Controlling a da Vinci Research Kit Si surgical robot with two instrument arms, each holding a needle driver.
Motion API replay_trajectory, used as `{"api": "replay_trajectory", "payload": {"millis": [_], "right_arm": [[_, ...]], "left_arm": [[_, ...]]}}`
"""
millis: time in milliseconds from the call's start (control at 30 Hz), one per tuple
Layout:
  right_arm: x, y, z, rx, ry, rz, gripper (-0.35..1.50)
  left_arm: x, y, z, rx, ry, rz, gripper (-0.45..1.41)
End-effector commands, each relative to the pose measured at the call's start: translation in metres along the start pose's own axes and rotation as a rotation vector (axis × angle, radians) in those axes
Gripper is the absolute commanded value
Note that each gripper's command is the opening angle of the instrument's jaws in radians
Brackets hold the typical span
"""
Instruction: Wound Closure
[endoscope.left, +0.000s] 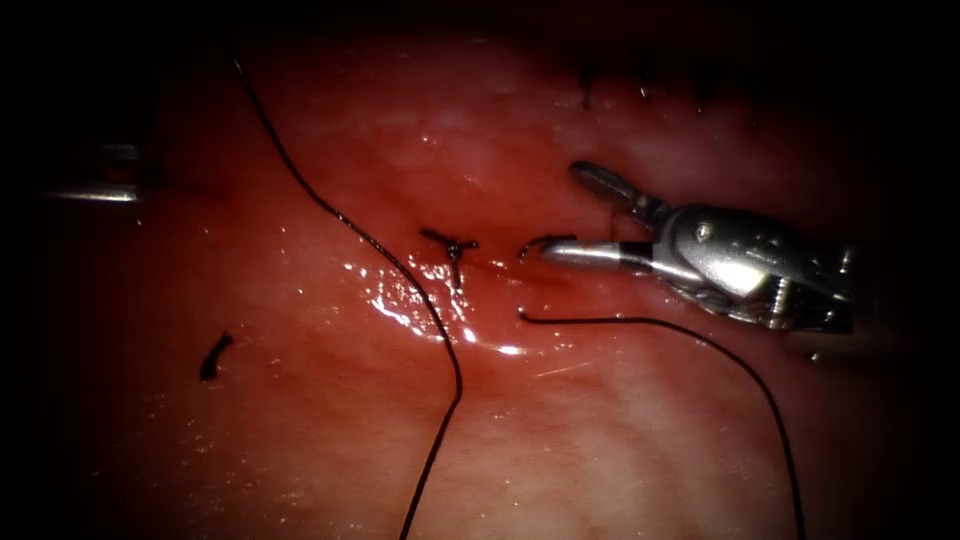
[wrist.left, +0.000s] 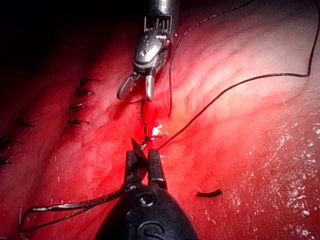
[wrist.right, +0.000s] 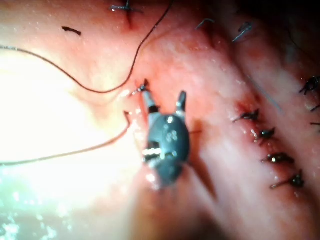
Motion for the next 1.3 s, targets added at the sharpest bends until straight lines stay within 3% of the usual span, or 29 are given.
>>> {"api": "replay_trajectory", "payload": {"millis": [33, 333, 500, 533, 567, 600, 667, 700, 1300], "right_arm": [[-0.0002, -0.0002, 0.0008, 0.003, 0.001, 0.000, 1.17], [-0.0013, -0.0003, 0.0014, -0.007, 0.000, -0.012, 1.02], [-0.0022, -0.0007, 0.0013, -0.002, 0.001, -0.022, 0.83], [-0.0023, -0.0007, 0.0012, -0.001, 0.001, -0.023, 0.75], [-0.0024, -0.0008, 0.0010, 0.002, 0.002, -0.024, 0.53], [-0.0024, -0.0008, 0.0010, 0.002, 0.002, -0.024, 0.53], [-0.0025, -0.0009, 0.0007, 0.006, 0.002, -0.025, -0.26], [-0.0025, -0.0010, 0.0006, 0.007, 0.002, -0.025, -0.35], [0.0011, 0.0017, 0.0003, -0.050, 0.063, -0.101, -0.35]], "left_arm": [[-0.0002, 0.0001, 0.0008, -0.001, 0.001, 0.000, -0.45], [-0.0001, 0.0002, 0.0008, 0.000, 0.001, 0.000, -0.45], [-0.0001, 0.0002, 0.0007, -0.002, -0.002, 0.000, -0.45], [-0.0001, 0.0002, 0.0007, -0.002, -0.002, 0.000, -0.45], [-0.0001, 0.0002, 0.0007, -0.002, -0.002, 0.000, -0.45], [-0.0001, 0.0002, 0.0007, -0.002, -0.002, 0.000, -0.45], [-0.0001, 0.0002, 0.0007, -0.002, -0.002, 0.000, -0.45], [-0.0001, 0.0002, 0.0007, -0.002, -0.002, 0.000, -0.45], [-0.0001, 0.0003, 0.0009, 0.000, -0.002, 0.000, -0.45]]}}
